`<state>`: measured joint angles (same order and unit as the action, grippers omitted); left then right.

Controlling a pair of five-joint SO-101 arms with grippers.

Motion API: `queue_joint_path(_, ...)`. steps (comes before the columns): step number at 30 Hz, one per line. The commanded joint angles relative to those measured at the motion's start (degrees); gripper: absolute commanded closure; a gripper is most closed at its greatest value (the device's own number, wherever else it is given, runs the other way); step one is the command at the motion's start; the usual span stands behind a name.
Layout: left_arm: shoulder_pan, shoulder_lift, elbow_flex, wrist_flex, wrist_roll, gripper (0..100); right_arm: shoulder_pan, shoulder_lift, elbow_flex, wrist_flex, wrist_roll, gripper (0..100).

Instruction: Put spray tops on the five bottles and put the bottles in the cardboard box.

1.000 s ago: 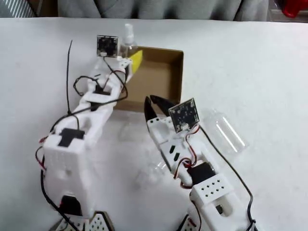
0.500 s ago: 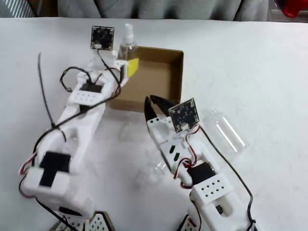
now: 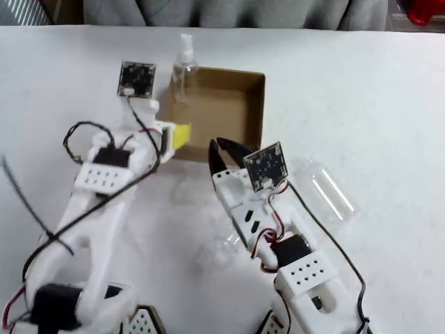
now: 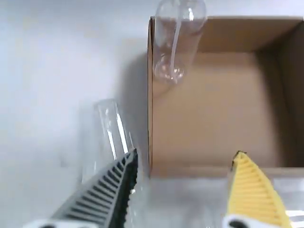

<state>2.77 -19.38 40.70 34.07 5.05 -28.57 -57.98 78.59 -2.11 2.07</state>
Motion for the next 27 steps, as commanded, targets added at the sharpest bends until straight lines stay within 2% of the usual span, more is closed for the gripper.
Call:
queue_joint_path(1,0.04,-9.89,3.16,7.82,0.62,70,-0.57,-0.31,-2.11,0.4,0.26,98.4)
queue_joint_path(8,-0.48,-22.9,15.38,13.63,0.79,70,-0.57,-0.31,-1.58,0.13,0.26,98.4)
queue_joint_path(14,-8.84,-38.37,28.66,19.08,0.62,70,-1.54,-0.31,-1.23,0.13,0.7,98.4)
queue_joint_path(18,-14.9,-46.64,32.0,21.27,-0.18,70,-2.51,-0.31,-1.14,0.4,0.7,98.4)
queue_joint_path(22,-18.24,-49.8,32.18,26.37,-6.24,70,-2.77,-0.31,-0.62,0.4,0.7,98.4)
queue_joint_path(27,-21.14,-49.8,34.64,26.64,-7.65,70,-2.77,-0.31,-0.62,0.4,0.7,98.4)
